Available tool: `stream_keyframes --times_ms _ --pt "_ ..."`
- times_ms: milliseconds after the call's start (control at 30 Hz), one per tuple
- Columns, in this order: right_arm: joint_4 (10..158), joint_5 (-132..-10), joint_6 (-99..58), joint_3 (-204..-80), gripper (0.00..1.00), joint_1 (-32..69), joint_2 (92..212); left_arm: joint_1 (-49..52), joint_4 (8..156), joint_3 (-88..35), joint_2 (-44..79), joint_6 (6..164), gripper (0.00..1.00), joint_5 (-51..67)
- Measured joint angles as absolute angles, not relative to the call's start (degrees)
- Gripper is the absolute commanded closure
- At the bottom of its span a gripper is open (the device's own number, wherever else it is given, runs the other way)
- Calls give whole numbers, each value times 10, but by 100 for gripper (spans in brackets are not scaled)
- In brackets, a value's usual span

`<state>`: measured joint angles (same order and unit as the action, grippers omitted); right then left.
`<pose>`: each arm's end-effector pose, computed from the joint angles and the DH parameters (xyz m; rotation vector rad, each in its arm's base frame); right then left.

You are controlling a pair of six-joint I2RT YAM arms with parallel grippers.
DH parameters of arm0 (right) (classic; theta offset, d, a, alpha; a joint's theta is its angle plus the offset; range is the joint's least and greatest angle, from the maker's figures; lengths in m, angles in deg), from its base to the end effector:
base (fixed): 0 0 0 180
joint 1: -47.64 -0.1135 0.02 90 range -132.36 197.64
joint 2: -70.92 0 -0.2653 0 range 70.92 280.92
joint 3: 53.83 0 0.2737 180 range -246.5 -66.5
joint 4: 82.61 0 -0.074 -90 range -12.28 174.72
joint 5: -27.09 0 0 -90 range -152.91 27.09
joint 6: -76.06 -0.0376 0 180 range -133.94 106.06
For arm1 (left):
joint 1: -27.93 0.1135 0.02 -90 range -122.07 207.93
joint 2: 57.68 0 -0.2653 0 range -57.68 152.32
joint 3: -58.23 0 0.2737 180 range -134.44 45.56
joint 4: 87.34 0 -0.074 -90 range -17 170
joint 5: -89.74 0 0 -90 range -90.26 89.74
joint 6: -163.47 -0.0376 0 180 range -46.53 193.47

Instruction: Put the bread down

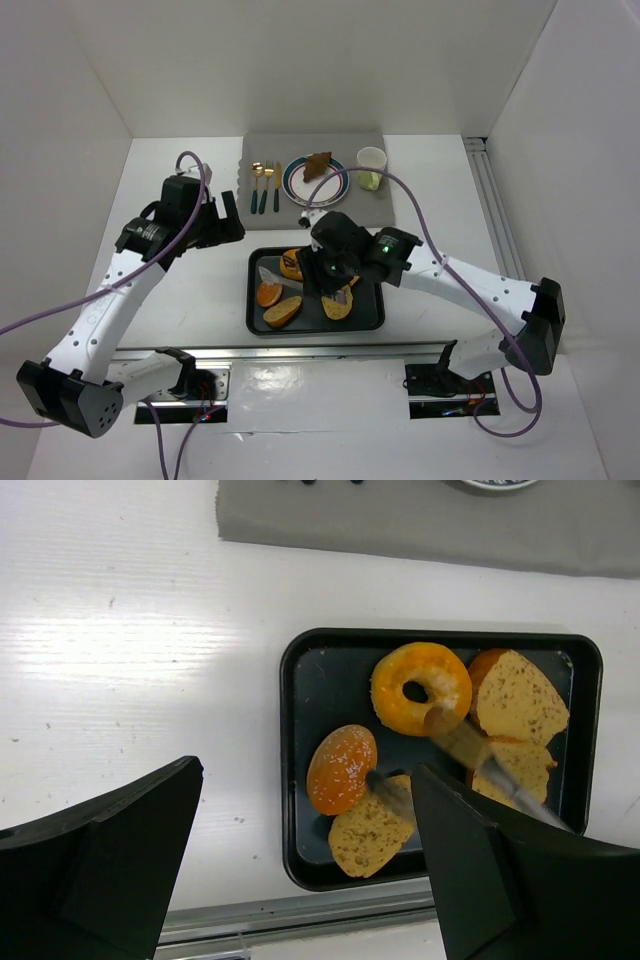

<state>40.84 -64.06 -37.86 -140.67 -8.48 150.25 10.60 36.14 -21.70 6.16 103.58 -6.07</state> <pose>0.1752 0.2623 0.3257 -0.7121 2.4329 0.6283 0.2406 -0.0711 0.3552 -0.3084 2.2716 -0.3192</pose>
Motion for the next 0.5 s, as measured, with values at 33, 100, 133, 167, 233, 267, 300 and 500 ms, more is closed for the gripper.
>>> stream_keyframes --times_ms 33,100,133,167,233,267,300,500 --pt "404 -644 -387 -1403 43 -98 1503 110 360 -217 57 1036 1 -64" --pt "402 -650 -407 -1398 43 -116 1503 114 357 -217 49 1036 1 -67" --pt "404 -653 -417 -1396 42 -120 1504 116 356 -217 46 1036 1 -68" --pt "405 -655 -429 -1393 42 -122 1504 117 355 -217 43 1036 1 -69" --pt "410 -659 -453 -1382 41 -121 1504 117 354 -217 41 1036 1 -67" --pt "412 -661 -467 -1374 41 -121 1506 117 353 -217 40 1036 1 -64" --pt "412 -662 -477 -1369 41 -121 1508 117 352 -217 41 1036 1 -62" --pt "416 -668 -529 -1360 40 -121 1530 117 351 -215 41 1036 1 -55"
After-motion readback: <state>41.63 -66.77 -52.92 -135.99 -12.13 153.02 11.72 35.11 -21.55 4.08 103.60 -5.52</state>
